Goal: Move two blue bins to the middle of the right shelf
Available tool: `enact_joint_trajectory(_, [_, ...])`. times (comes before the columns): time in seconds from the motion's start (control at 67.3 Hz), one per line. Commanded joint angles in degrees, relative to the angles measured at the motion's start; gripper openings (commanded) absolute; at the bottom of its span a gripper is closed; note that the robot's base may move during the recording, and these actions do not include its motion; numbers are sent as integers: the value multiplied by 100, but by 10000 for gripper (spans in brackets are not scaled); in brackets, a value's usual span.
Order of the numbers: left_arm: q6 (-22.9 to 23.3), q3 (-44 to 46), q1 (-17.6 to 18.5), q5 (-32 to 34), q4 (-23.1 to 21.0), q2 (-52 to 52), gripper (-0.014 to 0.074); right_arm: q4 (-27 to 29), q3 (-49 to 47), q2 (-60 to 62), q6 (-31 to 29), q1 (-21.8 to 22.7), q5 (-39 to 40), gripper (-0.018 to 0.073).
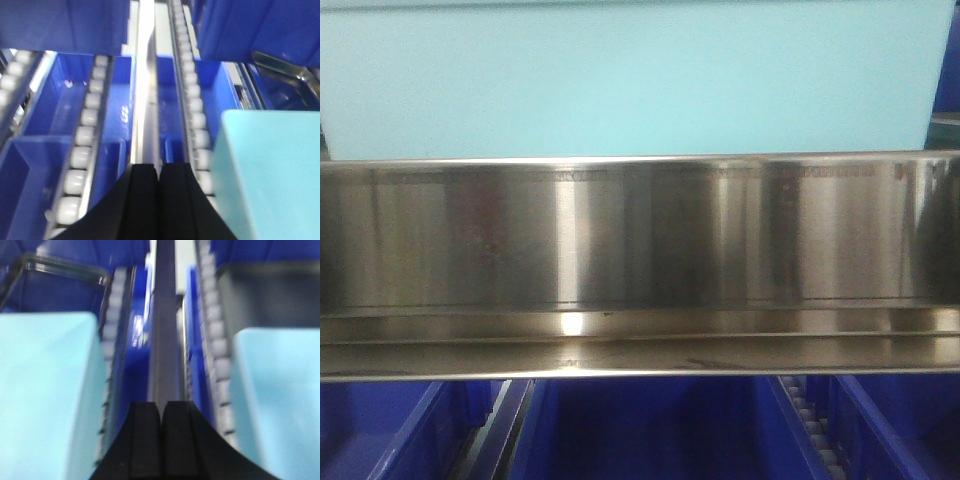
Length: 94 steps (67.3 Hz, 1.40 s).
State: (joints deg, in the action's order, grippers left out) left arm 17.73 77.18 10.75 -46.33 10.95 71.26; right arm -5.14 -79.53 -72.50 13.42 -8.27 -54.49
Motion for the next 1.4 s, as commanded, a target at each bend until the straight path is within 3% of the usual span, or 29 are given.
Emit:
enact_joint_trajectory(0.0, [508, 421, 387, -494, 292, 239, -111, -169, -435, -355, 255, -254, -474, -140])
enact_joint_trajectory(0.178, [538, 793, 908, -709, 254, 619, -111, -157, -792, -931, 265, -542, -718, -140])
enact_joint_trajectory(0.327, [545, 804, 1012, -684, 200, 801, -106, -87, -792, -1196, 265, -657, -668, -127])
enact_joint_trajectory(0.431, [545, 804, 1021, -697, 200, 925, 13, -56, -792, -1319, 265, -673, -644, 51])
enact_joint_trajectory(0.52, [545, 804, 1021, -782, 200, 997, 192, 53, -792, -1358, 265, -673, -597, 256])
enact_joint_trajectory(0.594, [748, 804, 1021, -841, 200, 1034, 271, 97, -792, -1395, 265, -673, -584, 332])
enact_joint_trajectory(0.684, [957, 804, 1021, -949, 200, 1150, 267, 105, -792, -1482, 265, -673, -551, 325])
enact_joint_trajectory(1.382, [933, 804, 1025, -1784, -163, 1767, 216, 341, -792, -2162, 265, -673, -580, 296])
